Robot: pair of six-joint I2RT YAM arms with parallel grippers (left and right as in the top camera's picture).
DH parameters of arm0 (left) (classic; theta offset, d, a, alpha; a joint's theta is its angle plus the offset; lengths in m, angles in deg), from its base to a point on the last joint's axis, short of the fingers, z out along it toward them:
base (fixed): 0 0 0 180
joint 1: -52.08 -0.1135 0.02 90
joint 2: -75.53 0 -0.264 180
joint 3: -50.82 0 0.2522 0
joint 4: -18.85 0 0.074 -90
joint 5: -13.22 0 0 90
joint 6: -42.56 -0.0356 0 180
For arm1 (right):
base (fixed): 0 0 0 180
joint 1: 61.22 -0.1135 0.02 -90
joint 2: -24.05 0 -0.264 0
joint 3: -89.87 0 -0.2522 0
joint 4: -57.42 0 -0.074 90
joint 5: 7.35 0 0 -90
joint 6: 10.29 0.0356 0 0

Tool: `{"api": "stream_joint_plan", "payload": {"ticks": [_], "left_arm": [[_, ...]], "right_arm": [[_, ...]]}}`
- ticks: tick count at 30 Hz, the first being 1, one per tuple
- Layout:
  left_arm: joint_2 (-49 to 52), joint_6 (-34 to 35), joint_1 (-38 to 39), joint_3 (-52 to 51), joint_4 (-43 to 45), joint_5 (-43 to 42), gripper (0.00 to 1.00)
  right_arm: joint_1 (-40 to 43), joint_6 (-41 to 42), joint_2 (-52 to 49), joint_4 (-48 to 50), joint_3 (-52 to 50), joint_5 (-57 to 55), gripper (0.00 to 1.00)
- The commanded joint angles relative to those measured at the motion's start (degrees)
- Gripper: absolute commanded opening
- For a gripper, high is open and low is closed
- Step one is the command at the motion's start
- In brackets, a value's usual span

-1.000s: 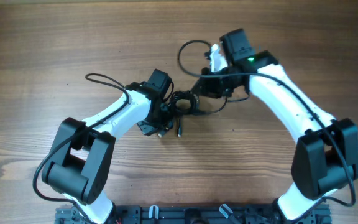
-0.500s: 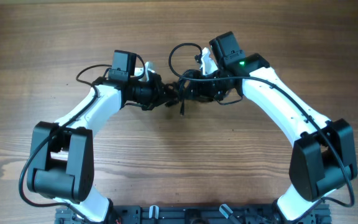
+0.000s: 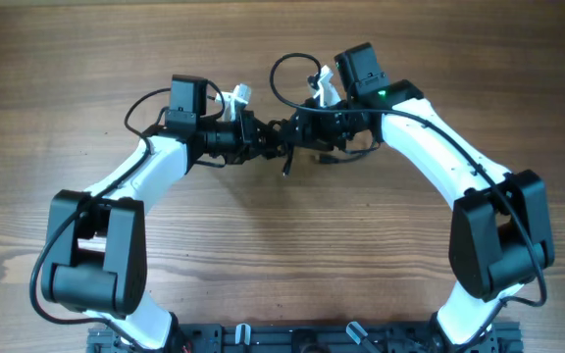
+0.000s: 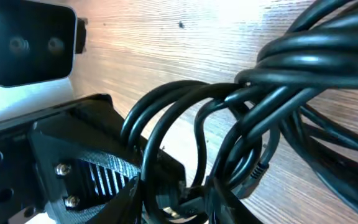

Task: Untangle cables

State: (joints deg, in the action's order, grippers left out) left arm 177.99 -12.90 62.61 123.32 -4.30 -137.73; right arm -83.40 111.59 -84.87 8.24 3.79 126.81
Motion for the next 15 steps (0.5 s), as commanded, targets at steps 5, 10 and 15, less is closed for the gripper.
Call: {"api": "stream_joint_plan", "payload": {"ticks": [5, 10, 15], "left_arm": [[-1.97, -1.33, -4.13, 1.64, 1.88, -12.72, 0.04], [-1.95, -1.29, -4.44, 1.64, 1.95, -14.12, 0.04], [-1.95, -1.33, -5.86, 1.64, 2.73, -16.00, 0.04]], "right_arm": [[6.67, -3.61, -2.19, 0.94, -0.68, 8.96, 0.38], [6.86, -4.13, -2.21, 1.60, -0.68, 9.11, 0.38], [9.31, -8.20, -2.19, 1.75, -0.68, 13.92, 0.52]]}}
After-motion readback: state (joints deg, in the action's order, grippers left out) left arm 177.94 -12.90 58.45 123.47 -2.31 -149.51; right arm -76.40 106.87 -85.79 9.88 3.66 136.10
